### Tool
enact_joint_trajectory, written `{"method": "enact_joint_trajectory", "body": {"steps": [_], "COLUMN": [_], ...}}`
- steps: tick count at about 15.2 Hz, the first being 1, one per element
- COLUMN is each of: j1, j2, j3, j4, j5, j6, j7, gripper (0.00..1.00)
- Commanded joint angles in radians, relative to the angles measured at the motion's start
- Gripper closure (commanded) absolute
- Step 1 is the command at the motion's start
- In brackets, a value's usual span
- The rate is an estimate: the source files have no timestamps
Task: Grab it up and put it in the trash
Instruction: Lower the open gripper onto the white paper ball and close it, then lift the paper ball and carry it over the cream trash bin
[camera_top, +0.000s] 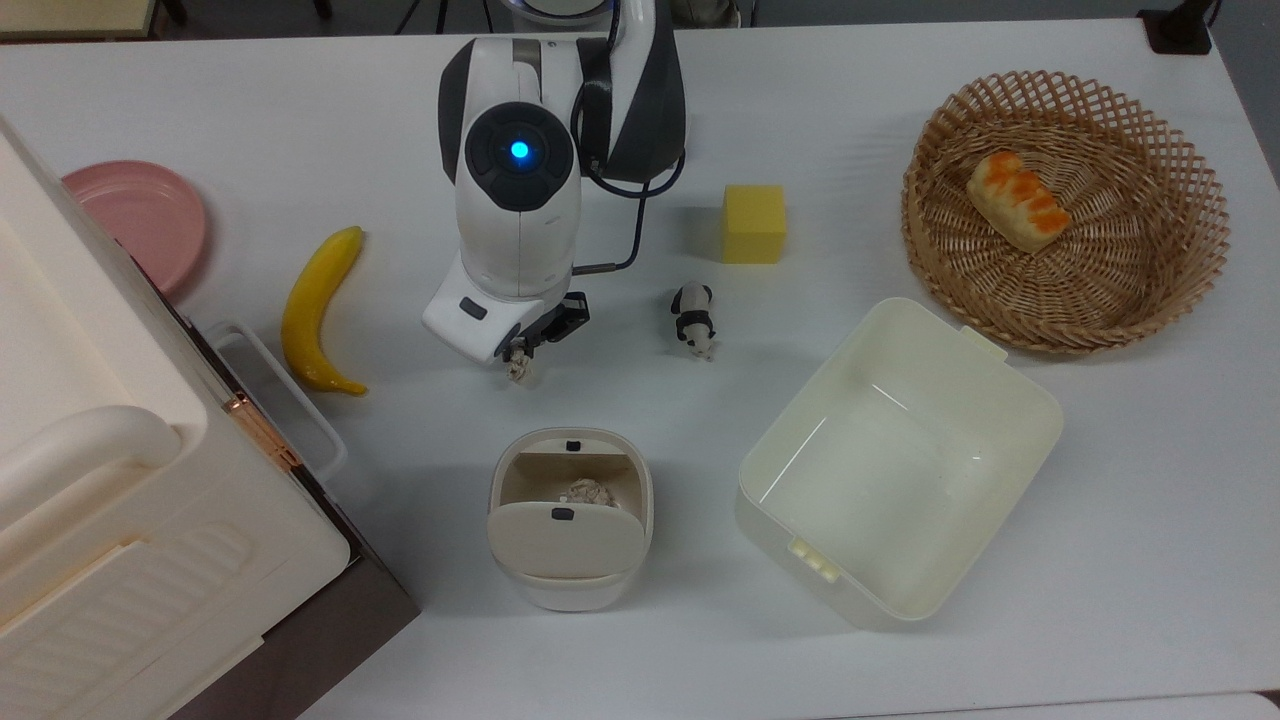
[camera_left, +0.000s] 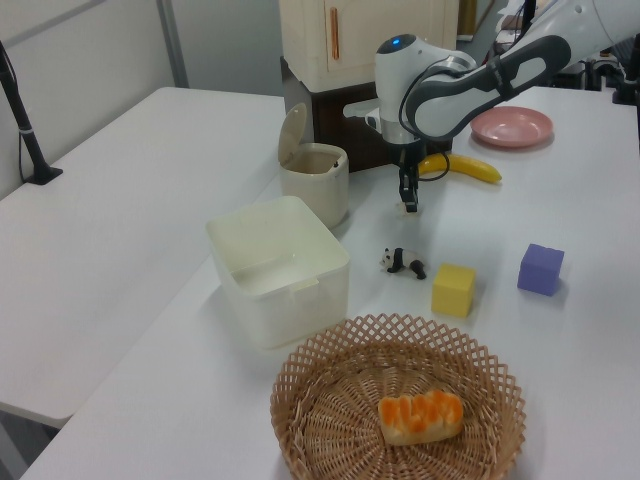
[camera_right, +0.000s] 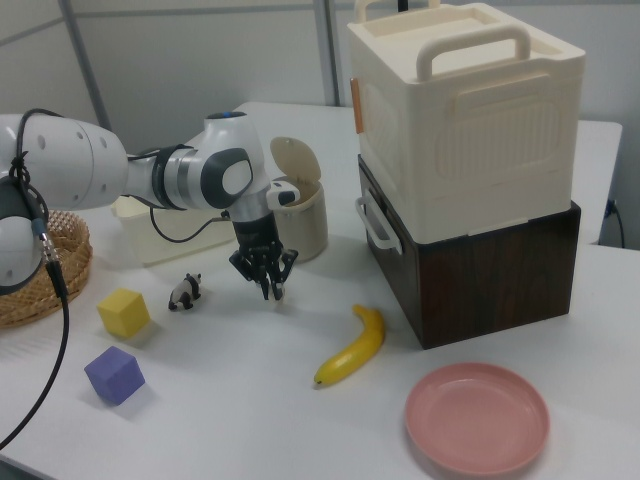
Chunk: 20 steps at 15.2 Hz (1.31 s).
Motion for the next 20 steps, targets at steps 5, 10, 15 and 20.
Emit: {"method": "enact_joint_trajectory", "body": {"steps": [5, 10, 15, 20], "j1": [0.005, 0.004, 0.005, 0.007], "j2": [-0.128, -0.183, -0.277, -0.263], "j3": [0.006, 0.005, 0.005, 0.008], "j4": [0.028, 0.104, 0.1, 0.104], "j5": [0.037, 0.102, 0.111, 0.134], "j6": [-0.108, -0.177, -0.24, -0.093], "j7": [-0.083, -0.114, -0.131, -0.053], "gripper": [1.0, 1.0, 1.0, 1.0]}}
